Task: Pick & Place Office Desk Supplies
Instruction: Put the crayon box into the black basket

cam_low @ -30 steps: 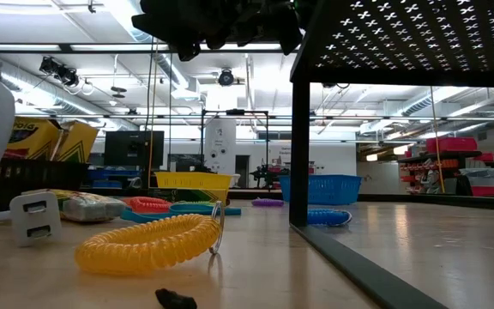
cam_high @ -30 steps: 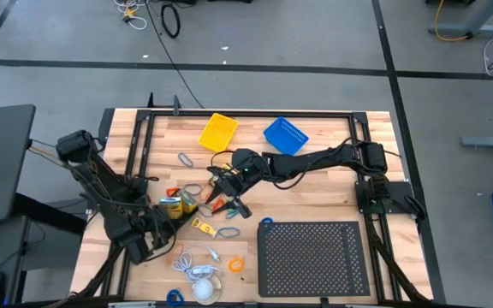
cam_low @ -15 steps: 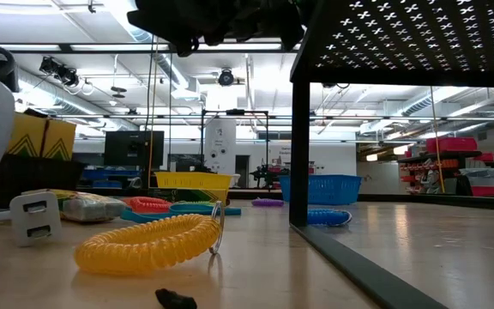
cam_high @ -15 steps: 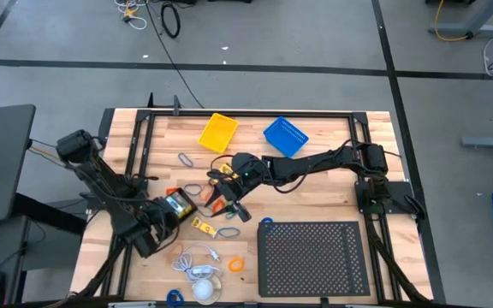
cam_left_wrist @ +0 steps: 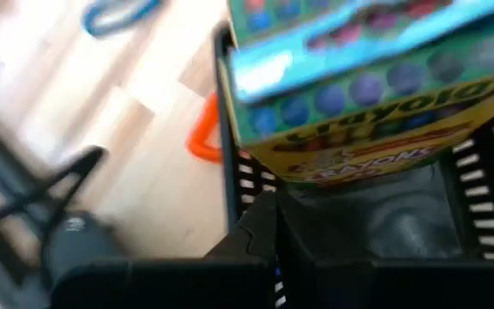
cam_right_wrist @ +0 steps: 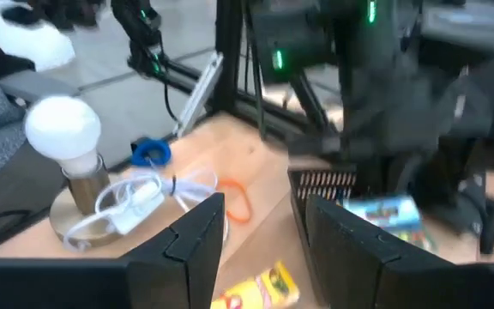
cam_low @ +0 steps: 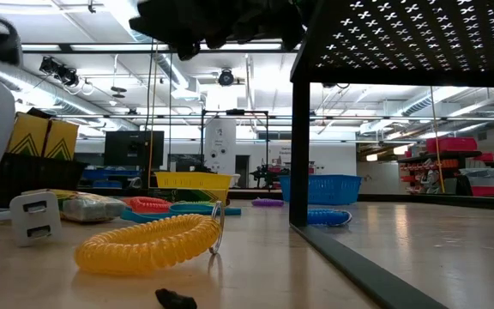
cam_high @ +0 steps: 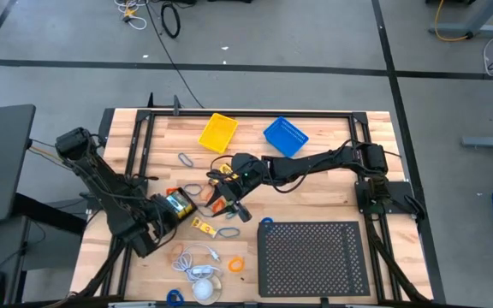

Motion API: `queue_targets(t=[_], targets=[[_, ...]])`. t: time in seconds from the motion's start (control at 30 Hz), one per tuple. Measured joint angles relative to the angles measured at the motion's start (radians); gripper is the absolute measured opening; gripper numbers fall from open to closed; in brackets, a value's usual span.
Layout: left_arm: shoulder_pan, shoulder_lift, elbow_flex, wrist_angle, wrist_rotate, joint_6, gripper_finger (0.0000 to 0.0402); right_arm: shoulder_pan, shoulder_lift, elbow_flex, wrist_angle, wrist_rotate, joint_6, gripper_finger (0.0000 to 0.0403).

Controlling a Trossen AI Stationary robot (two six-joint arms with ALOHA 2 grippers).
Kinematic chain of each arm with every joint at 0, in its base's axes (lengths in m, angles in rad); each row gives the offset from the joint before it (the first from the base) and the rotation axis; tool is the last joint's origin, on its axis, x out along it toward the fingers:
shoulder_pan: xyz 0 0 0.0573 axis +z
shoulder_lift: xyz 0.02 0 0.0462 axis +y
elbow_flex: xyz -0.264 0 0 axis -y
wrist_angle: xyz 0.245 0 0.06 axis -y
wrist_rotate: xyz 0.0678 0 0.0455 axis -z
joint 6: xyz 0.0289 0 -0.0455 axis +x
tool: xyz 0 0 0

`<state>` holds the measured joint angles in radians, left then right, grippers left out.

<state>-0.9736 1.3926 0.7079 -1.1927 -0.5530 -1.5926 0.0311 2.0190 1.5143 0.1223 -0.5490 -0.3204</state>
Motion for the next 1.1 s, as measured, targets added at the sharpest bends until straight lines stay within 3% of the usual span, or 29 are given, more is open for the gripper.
queue_targets(t=[0.1, 0.27, 0.33, 0.43, 0.6, 0.73, 0.9, 1.0, 1.1], targets=[[-0.029, 0.000, 0.092, -0.098, -0.106, 0.009, 0.0000, 0.000, 0.000, 0.000, -0.087, 0.081, -0.023, 0.0174], [-0.096, -0.003, 0.230, -0.197, -0.490, 0.013, 0.0003, 0.000, 0.000, 0.000, -0.256, 0.280, -0.095, 0.0174], [-0.111, -0.021, 0.246, -0.201, -0.621, 0.016, 0.0006, -0.002, 0.000, 0.014, -0.321, 0.334, -0.111, 0.0174], [-0.113, -0.067, 0.235, -0.203, -0.732, 0.016, 0.0016, -0.013, 0.024, 0.080, -0.428, 0.409, -0.143, 0.0174], [-0.113, -0.129, 0.211, -0.200, -0.834, 0.030, 0.0079, -0.028, 0.132, 0.238, -0.637, 0.486, -0.211, 0.0174], [-0.113, -0.153, 0.193, -0.182, -0.930, 0.052, 0.0178, -0.041, 0.241, 0.362, -0.797, 0.557, -0.268, 0.0174], [-0.094, -0.157, 0.190, -0.219, -0.988, 0.051, 0.0290, -0.055, 0.322, 0.424, -0.830, 0.623, -0.333, 0.0198], [-0.070, -0.157, 0.190, -0.220, -0.988, 0.069, 0.0309, -0.064, 0.340, 0.425, -0.835, 0.643, -0.362, 0.0220], [-0.052, -0.157, 0.190, -0.219, -0.989, 0.094, 0.0303, -0.071, 0.350, 0.424, -0.824, 0.654, -0.378, 0.0230]])
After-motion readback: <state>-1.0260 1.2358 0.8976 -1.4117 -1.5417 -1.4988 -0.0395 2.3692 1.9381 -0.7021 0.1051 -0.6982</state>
